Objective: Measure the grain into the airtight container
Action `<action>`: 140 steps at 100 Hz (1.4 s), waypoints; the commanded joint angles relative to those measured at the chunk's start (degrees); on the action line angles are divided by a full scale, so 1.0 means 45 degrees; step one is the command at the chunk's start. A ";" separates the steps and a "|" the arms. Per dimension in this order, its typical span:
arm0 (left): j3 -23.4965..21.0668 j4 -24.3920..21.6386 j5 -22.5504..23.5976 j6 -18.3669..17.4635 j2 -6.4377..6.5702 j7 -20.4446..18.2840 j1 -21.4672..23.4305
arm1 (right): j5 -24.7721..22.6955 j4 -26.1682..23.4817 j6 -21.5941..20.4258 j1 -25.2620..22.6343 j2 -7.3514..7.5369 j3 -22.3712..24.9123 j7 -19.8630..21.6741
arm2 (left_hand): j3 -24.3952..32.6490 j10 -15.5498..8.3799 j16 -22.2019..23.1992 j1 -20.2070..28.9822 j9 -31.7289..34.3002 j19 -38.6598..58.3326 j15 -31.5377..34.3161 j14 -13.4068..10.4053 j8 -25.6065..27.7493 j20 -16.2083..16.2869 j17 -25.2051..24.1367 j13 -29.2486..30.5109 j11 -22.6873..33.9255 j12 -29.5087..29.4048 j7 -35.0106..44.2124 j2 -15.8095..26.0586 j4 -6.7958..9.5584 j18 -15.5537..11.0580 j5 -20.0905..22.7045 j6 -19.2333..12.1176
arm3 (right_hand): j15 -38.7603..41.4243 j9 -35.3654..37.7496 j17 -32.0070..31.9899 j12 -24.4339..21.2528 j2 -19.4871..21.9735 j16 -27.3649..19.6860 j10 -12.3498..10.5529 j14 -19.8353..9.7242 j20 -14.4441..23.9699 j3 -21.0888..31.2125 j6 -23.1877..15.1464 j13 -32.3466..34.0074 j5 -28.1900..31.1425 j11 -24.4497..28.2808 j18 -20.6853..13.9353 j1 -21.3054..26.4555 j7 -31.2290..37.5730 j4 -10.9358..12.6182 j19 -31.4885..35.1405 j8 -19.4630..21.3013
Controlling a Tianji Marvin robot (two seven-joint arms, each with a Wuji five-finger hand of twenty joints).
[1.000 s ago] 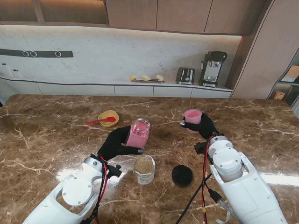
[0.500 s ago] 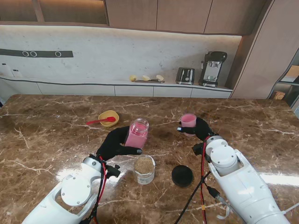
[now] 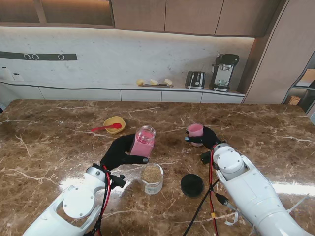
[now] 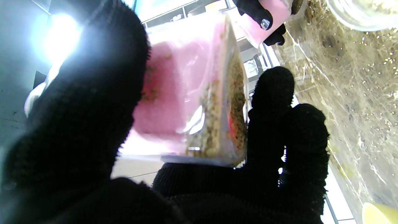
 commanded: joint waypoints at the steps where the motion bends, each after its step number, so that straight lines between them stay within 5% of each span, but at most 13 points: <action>1: -0.0024 -0.0074 0.0077 0.0001 0.0043 -0.0014 0.0116 | 0.0004 0.0322 -0.0034 0.0116 -0.0168 -0.0091 0.0085 | 0.2391 -0.0757 0.0121 0.2399 0.1221 0.0507 0.0478 -0.0608 0.0391 0.0355 -0.0103 0.0297 0.1243 0.0493 0.3238 0.3902 0.0444 -0.0590 0.2422 -0.2912 | -0.0381 -0.0569 0.0127 -0.0257 0.1537 -0.0189 -0.0387 -0.0648 -0.0503 0.1310 -0.1702 -0.0466 0.0334 -0.0105 -0.0084 -0.0082 -0.0413 0.0613 -0.0443 -0.0105; 27: -0.0119 -0.0123 0.0117 0.0050 0.0071 -0.0082 0.0185 | -0.0220 0.1211 -0.0345 0.0544 -0.0291 -0.0464 -0.0037 | 0.2393 -0.0729 0.0116 0.2404 0.1242 0.0510 0.0479 -0.0584 0.0401 0.0340 -0.0084 0.0317 0.1247 0.0493 0.3237 0.3903 0.0446 -0.0554 0.2455 -0.2917 | -0.1205 -0.1504 0.0260 -0.0384 0.2838 0.0180 -0.0611 -0.0936 -0.0939 0.0275 -0.1827 -0.0636 -0.0138 -0.0087 -0.0309 -0.0611 -0.0676 0.0640 -0.0748 -0.0140; 38: -0.0133 -0.0121 0.0113 0.0048 0.0080 -0.0118 0.0180 | -0.0471 0.1555 -0.0471 0.0698 -0.0288 -0.0632 -0.0044 | 0.2397 -0.0726 0.0118 0.2400 0.1237 0.0513 0.0486 -0.0587 0.0401 0.0335 -0.0076 0.0330 0.1241 0.0489 0.3236 0.3903 0.0447 -0.0559 0.2463 -0.2916 | -0.1318 -0.1781 0.0295 -0.0419 0.2740 0.0015 -0.0593 -0.0921 -0.1086 0.0634 -0.1648 -0.0610 -0.0448 -0.0024 -0.0309 -0.0768 -0.1015 0.1577 -0.0827 -0.0011; 46: -0.0142 -0.0106 0.0119 0.0044 0.0085 -0.0139 0.0162 | -0.0548 0.1755 -0.0504 0.0768 -0.0304 -0.0694 -0.0045 | 0.2395 -0.0752 0.0118 0.2384 0.1242 0.0517 0.0485 -0.0594 0.0398 0.0334 -0.0072 0.0324 0.1242 0.0491 0.3229 0.3900 0.0444 -0.0550 0.2458 -0.2934 | -0.1328 -0.1876 0.0298 -0.0431 0.2672 -0.0017 -0.0596 -0.0921 -0.1102 0.0752 -0.1623 -0.0620 -0.0581 -0.0024 -0.0312 -0.0731 -0.1128 0.1795 -0.0826 0.0059; 93: -0.0103 -0.0023 0.0059 0.0054 0.0084 -0.0192 0.0104 | -0.1487 0.2692 -0.0601 0.1125 -0.0293 -0.1153 -0.0339 | 0.2364 -0.0753 0.0124 0.2394 0.1212 0.0516 0.0479 -0.0600 0.0404 0.0322 -0.0083 0.0305 0.1230 0.0495 0.3214 0.3942 0.0438 -0.0568 0.2416 -0.2940 | -0.1490 -0.2283 0.0316 -0.0575 0.3667 -0.0626 -0.0591 -0.0994 -0.1143 -0.0523 -0.1476 -0.0577 -0.1732 -0.0432 -0.0462 -0.0966 -0.2155 0.2028 -0.0759 0.0102; 140: -0.0118 -0.0006 0.0029 -0.0003 0.0075 -0.0151 0.0146 | -0.2074 0.2829 -0.0264 0.1045 -0.0164 -0.1231 -0.0429 | 0.2352 -0.0741 0.0131 0.2408 0.1234 0.0524 0.0487 -0.0596 0.0410 0.0321 -0.0075 0.0317 0.1241 0.0498 0.3223 0.3923 0.0451 -0.0563 0.2438 -0.2923 | -0.1465 -0.2356 0.0279 -0.0497 0.3529 -0.0667 -0.0485 -0.0910 -0.1078 -0.0738 -0.0764 -0.0600 -0.2442 -0.0553 -0.0429 -0.0769 -0.2723 0.2161 -0.0660 -0.0049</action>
